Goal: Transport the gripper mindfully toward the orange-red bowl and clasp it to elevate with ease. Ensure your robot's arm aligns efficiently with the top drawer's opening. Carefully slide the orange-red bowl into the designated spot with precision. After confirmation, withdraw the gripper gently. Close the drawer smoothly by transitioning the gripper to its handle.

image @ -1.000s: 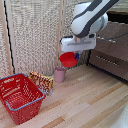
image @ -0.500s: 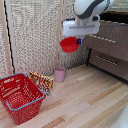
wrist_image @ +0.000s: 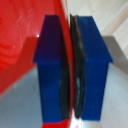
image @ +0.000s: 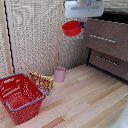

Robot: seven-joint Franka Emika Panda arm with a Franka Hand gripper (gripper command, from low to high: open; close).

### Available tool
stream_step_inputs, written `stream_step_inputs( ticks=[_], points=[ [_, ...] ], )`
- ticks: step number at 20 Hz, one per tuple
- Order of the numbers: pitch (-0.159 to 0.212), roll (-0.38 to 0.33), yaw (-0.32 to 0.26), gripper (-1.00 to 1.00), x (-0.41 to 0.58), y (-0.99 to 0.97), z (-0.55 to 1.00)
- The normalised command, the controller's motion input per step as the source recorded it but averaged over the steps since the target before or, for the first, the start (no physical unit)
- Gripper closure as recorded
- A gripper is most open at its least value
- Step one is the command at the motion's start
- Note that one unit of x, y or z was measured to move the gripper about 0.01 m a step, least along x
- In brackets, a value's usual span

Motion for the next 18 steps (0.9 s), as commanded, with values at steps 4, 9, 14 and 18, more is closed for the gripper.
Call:
stream_step_inputs(
  ticks=[4, 9, 14, 18],
  points=[
    [0.118, 0.0, -0.273, 1.0, 0.14, -0.31, 0.9],
    [0.115, 0.005, -0.253, 1.0, 0.087, -0.41, 0.85],
    [0.073, 0.012, -0.231, 1.0, 0.012, -0.52, 0.67],
    [0.009, 0.052, -0.124, 1.0, 0.0, -0.77, 0.41]
  ],
)
